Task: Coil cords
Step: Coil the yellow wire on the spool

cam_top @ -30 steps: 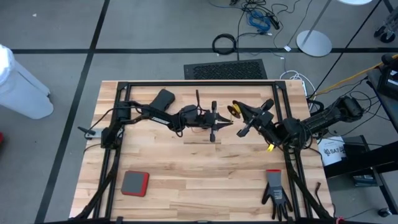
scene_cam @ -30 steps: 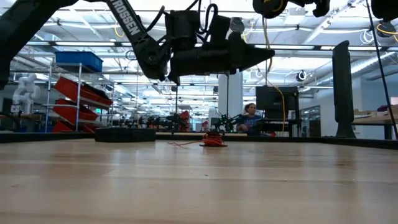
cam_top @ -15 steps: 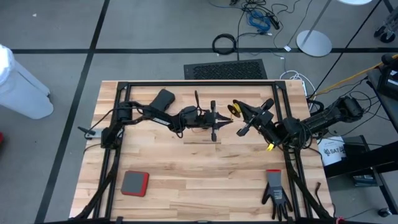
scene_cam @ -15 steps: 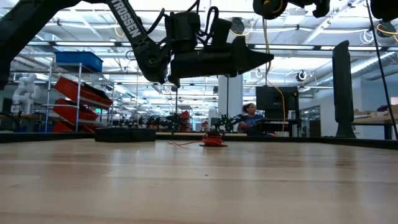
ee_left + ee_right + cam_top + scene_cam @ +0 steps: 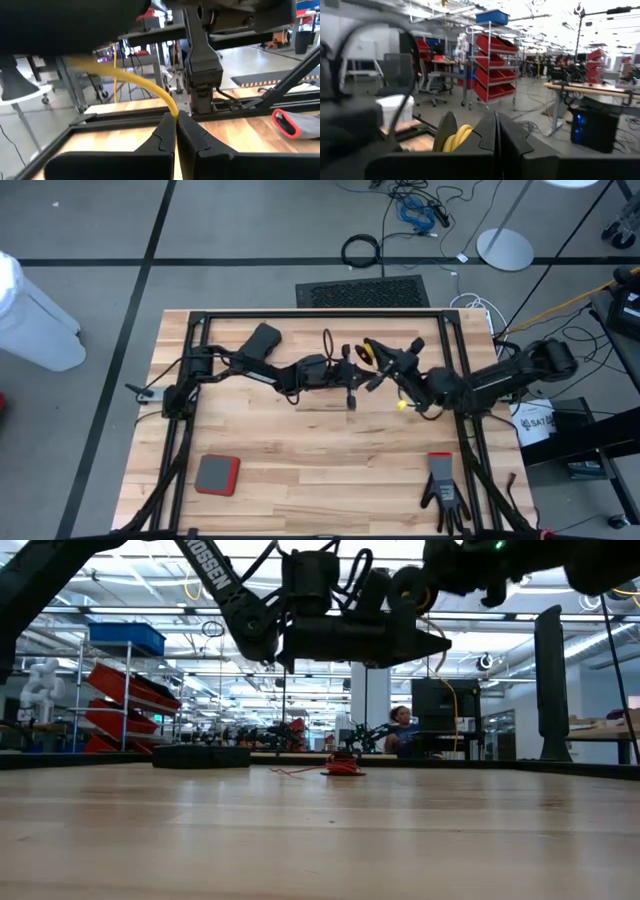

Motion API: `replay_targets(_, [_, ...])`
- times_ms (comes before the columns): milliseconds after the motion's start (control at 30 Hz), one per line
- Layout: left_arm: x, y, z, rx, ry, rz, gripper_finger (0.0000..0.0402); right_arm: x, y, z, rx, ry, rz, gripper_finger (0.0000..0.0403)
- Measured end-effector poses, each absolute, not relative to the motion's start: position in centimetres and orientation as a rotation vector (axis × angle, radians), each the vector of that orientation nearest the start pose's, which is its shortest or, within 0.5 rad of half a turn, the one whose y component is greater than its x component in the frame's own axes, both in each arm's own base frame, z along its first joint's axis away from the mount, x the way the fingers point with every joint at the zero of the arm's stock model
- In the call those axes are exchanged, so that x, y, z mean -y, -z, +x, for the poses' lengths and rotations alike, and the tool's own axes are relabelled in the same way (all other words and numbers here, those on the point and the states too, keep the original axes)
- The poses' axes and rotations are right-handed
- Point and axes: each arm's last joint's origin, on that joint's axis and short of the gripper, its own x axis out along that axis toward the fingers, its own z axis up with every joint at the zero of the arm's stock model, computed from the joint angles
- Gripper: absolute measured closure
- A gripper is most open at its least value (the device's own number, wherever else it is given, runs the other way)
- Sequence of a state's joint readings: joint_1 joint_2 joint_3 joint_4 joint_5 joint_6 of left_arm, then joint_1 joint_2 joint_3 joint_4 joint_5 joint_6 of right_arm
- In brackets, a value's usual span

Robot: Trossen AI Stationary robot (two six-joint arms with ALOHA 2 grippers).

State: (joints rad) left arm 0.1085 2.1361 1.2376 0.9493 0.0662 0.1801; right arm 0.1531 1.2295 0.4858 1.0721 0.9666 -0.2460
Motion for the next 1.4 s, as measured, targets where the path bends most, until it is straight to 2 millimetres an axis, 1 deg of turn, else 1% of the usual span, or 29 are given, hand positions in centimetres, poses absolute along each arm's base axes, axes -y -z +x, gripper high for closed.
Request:
replay_targets(167, [-4.8, -17.7, 45.6, 0.029, -0.044, 0.164, 0.0400, -0.8, -24.0, 24.4, 0.128, 0.866, -0.060, 0.0403])
replay_targets(267, [-4.4, -17.7, 45.7, 0.030, -0.037, 0.146, 0.0400, -0.7, -23.1, 24.8, 0.074, 0.918, -0.080, 0.0403])
replay_targets(433, [-4.2, -17.7, 45.7, 0.031, -0.029, 0.114, 0.0401, -0.7, -22.1, 25.1, 0.020, 0.950, -0.103, 0.0403])
replay_targets(567, [-4.3, -17.7, 45.7, 0.034, -0.003, 0.072, 0.0401, -1.0, -21.8, 25.0, -0.034, 0.989, -0.151, 0.0403])
replay_targets(700, [-4.3, -17.6, 45.7, 0.022, 0.020, 0.059, 0.0401, -1.7, -22.4, 24.5, -0.057, 1.010, -0.191, 0.0403])
replay_targets(900, [-4.3, -18.2, 45.5, 0.000, 0.037, 0.056, 0.0401, -2.9, -22.8, 23.7, -0.103, 0.969, -0.242, 0.0403])
replay_targets(1100, [-4.2, -19.4, 45.2, 0.025, 0.071, 0.033, 0.0402, -3.0, -21.8, 23.2, -0.166, 0.953, -0.212, 0.0403])
replay_targets(1267, [-4.1, -19.7, 45.1, 0.026, 0.106, -0.017, 0.0402, -3.0, -21.0, 23.0, -0.209, 0.945, -0.207, 0.0403])
replay_targets(1400, [-4.1, -19.8, 45.0, -0.019, 0.114, -0.039, 0.0402, -3.1, -20.7, 22.9, -0.238, 0.936, -0.230, 0.0403])
